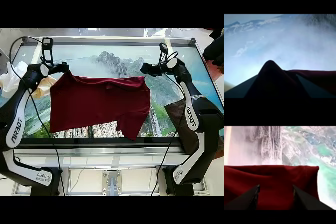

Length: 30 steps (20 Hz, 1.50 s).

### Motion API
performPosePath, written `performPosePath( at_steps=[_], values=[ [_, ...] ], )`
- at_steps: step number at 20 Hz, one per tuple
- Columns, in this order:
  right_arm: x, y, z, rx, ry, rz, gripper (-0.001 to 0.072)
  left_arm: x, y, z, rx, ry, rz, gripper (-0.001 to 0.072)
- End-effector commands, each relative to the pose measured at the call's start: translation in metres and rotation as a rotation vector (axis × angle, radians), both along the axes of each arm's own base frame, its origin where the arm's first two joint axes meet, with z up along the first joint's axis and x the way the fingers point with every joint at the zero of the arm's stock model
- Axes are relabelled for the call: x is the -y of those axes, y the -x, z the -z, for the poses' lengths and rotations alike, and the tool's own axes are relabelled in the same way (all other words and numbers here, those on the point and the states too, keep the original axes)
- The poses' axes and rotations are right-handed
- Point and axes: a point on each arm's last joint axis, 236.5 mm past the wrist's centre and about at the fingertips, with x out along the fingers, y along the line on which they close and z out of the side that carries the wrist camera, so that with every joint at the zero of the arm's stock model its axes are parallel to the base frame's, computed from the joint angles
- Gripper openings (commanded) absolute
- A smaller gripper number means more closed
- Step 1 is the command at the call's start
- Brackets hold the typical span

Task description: Fold the shirts.

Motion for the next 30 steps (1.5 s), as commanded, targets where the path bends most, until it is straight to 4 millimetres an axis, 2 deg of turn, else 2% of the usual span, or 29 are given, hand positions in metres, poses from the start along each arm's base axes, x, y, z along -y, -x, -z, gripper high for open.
performPosePath(
  at_steps=[1,3,4,6,7,9,11,12,13,14,16,20,23,27,30],
  values=[
    [0.041,0.038,-0.034,-0.130,0.126,-0.081,0.0449,-0.031,0.041,-0.051,-0.032,0.049,-0.078,0.0540],
    [0.092,0.082,-0.042,-0.252,0.220,-0.057,0.0449,-0.067,0.092,-0.067,-0.133,0.054,-0.145,0.0539],
    [0.109,0.105,-0.042,-0.303,0.232,-0.060,0.0444,-0.085,0.121,-0.066,-0.181,0.060,-0.185,0.0538],
    [0.128,0.145,-0.030,-0.381,0.218,-0.065,0.0304,-0.113,0.189,-0.041,-0.264,0.096,-0.291,0.0485],
    [0.131,0.165,-0.018,-0.414,0.185,-0.055,0.0310,-0.122,0.227,-0.017,-0.295,0.141,-0.370,0.0484],
    [0.120,0.197,0.013,-0.417,0.086,-0.023,0.0313,-0.126,0.304,0.042,-0.357,0.293,-0.579,0.0485],
    [0.101,0.216,0.043,-0.361,-0.035,0.065,0.0432,-0.120,0.365,0.097,-0.377,0.503,-0.839,0.0485],
    [0.095,0.223,0.054,-0.339,-0.078,0.119,0.0493,-0.110,0.382,0.115,-0.375,0.600,-0.907,0.0485],
    [0.092,0.228,0.061,-0.326,-0.102,0.156,0.0503,-0.094,0.388,0.128,-0.377,0.706,-0.921,0.0484],
    [0.089,0.233,0.065,-0.324,-0.115,0.173,0.0503,-0.074,0.386,0.136,-0.374,0.842,-0.915,0.0484],
    [0.086,0.237,0.061,-0.327,-0.113,0.146,0.0503,-0.050,0.375,0.137,-0.365,1.031,-0.884,0.0484],
    [0.086,0.228,0.038,-0.272,-0.104,0.128,0.0502,-0.057,0.375,0.149,-0.401,1.101,-0.947,0.0486],
    [0.082,0.223,0.022,-0.232,-0.123,0.131,0.0503,-0.052,0.368,0.161,-0.449,1.117,-0.910,0.0487],
    [0.081,0.223,0.008,-0.194,-0.120,0.130,0.0502,-0.051,0.367,0.182,-0.520,1.142,-0.926,0.0487],
    [0.081,0.224,0.000,-0.173,-0.116,0.130,0.0502,-0.060,0.359,0.185,-0.477,1.126,-0.925,0.0487]
  ],
)
